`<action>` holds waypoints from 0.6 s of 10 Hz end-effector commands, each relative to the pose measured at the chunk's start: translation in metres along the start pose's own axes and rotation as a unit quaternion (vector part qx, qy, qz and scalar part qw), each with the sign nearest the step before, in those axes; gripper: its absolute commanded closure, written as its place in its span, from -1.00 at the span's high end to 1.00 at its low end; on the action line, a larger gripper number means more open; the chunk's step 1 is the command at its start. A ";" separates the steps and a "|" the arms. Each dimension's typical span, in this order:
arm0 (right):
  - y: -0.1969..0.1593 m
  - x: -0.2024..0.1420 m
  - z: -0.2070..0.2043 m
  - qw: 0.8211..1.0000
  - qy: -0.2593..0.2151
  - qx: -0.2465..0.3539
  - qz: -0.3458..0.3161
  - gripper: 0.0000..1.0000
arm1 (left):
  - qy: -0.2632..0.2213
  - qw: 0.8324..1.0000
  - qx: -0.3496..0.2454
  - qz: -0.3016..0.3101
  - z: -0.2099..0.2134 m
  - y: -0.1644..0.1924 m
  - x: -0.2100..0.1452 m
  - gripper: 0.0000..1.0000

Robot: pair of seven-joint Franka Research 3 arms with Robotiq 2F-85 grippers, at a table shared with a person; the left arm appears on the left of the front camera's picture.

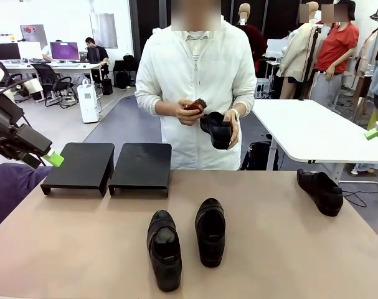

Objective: Organize the shoes by placing them on the stand.
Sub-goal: Place the Shoe from the middle of the table onto the Shoes Stand.

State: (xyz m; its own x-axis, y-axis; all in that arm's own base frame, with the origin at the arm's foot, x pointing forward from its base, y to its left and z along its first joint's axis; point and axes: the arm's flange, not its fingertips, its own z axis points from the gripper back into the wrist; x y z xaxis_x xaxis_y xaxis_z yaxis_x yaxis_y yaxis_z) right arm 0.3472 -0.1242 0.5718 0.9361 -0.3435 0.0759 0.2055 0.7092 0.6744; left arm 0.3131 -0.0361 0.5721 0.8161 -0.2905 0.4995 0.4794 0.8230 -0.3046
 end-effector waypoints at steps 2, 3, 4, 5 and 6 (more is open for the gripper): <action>0.000 0.001 0.003 1.000 0.000 0.006 0.003 1.00 | -0.003 1.000 -0.013 -0.005 0.001 0.001 0.000 1.00; 0.000 0.001 0.003 1.000 0.000 0.006 0.003 1.00 | 0.000 1.000 0.000 0.000 0.000 0.000 0.000 1.00; 0.000 0.001 0.003 1.000 0.000 0.006 0.003 1.00 | 0.031 0.999 -0.020 -0.037 -0.026 -0.050 0.028 1.00; 0.000 0.001 0.003 1.000 0.000 0.006 0.003 1.00 | 0.073 0.996 0.022 -0.045 -0.064 -0.098 0.050 1.00; 0.000 0.001 0.003 1.000 0.000 0.006 0.003 1.00 | 0.120 0.990 -0.001 -0.078 -0.097 -0.140 0.056 1.00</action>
State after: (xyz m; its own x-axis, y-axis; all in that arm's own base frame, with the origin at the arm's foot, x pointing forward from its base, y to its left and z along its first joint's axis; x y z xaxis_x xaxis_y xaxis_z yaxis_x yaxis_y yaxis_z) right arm 0.3471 -0.1249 0.5719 0.9353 -0.3456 0.0759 0.2074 0.7092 0.6739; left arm 0.3035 -0.1681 0.5599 0.7938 -0.4585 0.3995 0.5758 0.7781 -0.2510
